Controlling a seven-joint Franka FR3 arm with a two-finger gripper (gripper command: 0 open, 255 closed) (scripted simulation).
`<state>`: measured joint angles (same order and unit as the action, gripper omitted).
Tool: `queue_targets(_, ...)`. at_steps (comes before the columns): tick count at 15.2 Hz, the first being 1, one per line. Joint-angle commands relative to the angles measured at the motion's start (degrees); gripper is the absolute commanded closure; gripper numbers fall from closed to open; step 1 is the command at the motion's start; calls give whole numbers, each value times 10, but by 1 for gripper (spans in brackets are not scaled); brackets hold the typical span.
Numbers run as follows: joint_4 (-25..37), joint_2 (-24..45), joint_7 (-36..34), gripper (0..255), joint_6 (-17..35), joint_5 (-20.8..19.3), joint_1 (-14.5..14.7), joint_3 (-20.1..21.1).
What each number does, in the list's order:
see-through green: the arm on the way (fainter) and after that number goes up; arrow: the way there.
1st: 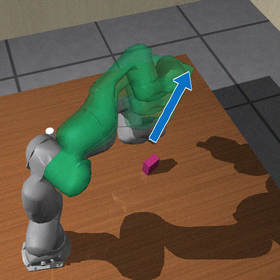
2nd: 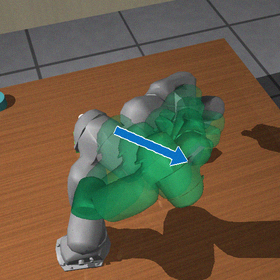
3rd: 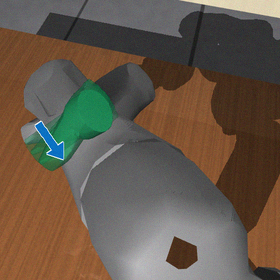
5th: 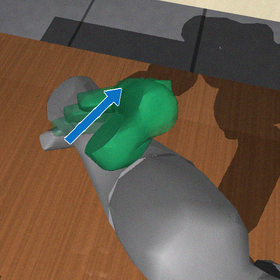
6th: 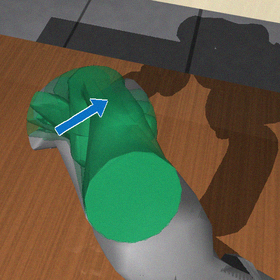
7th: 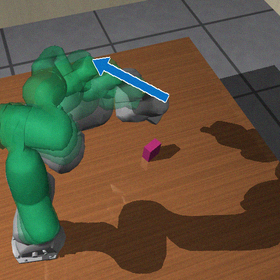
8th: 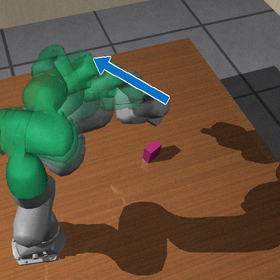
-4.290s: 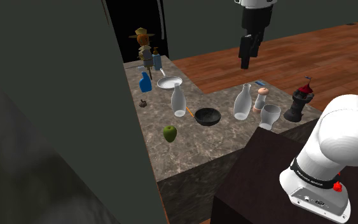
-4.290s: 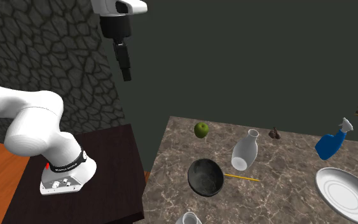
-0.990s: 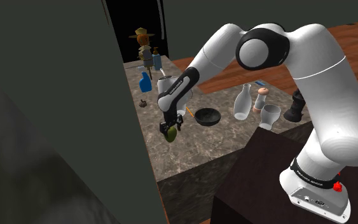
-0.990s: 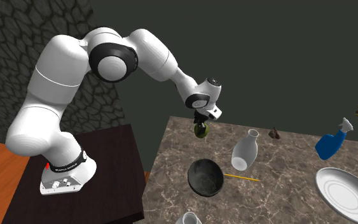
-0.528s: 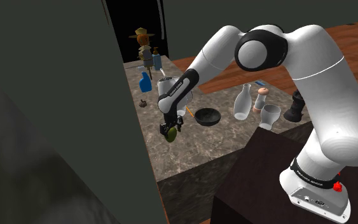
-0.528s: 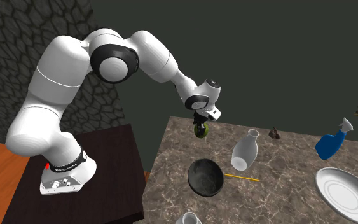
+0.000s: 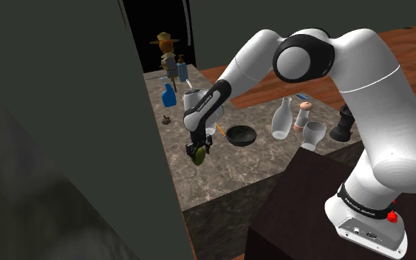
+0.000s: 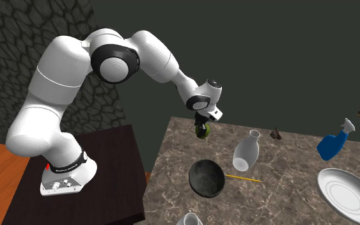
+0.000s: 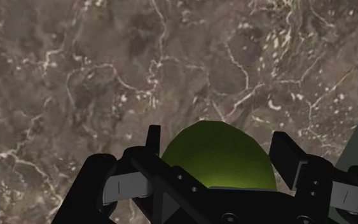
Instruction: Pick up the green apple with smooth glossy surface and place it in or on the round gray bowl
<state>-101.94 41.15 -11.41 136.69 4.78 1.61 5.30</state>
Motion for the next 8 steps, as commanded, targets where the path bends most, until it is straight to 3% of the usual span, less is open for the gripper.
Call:
queue_targets(1, 0, 1, 0, 255, 0, 0, 0, 0)
queue_targets(8, -8, -30, -2, 255, -23, 1, -1, 1)
